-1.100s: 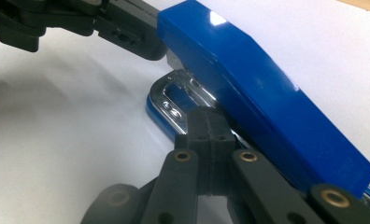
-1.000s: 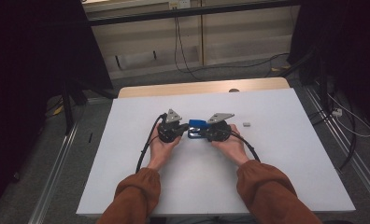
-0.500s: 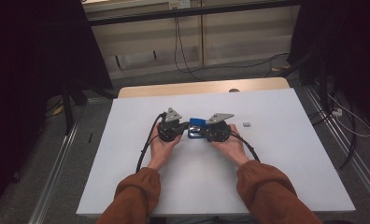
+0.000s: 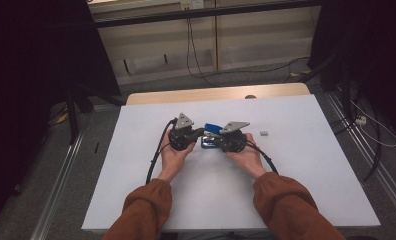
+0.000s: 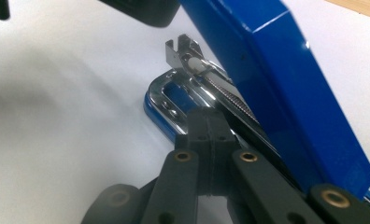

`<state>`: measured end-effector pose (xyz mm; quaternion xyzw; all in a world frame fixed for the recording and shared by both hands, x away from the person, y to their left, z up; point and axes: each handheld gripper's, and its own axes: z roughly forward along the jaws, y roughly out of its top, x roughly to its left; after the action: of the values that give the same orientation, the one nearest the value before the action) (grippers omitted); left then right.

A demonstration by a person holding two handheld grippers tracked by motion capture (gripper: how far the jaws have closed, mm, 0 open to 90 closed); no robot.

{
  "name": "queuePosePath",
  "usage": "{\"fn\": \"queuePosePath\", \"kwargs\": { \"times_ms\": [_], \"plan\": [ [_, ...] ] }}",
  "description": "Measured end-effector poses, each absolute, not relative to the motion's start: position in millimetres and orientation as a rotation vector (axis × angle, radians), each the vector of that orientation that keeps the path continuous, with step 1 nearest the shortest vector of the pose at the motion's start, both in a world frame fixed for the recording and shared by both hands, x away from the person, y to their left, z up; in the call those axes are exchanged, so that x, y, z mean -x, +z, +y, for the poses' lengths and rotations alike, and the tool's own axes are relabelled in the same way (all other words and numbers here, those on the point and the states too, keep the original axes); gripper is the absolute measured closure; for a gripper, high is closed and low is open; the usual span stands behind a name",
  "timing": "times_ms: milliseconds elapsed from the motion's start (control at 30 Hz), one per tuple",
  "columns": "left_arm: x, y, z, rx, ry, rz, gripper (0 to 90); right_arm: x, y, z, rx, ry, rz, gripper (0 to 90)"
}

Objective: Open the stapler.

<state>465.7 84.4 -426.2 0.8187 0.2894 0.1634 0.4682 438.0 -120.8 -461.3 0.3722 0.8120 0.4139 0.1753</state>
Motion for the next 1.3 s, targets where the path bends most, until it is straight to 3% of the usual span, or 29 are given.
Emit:
{"fn": "queuePosePath", "kwargs": {
  "times_ms": [1300],
  "plan": [
    [-466,-418,79,-1.972,0.385,0.699,90.0,-430,-447,-114,-0.956,1.251,2.171,90.0]
  ]
}}
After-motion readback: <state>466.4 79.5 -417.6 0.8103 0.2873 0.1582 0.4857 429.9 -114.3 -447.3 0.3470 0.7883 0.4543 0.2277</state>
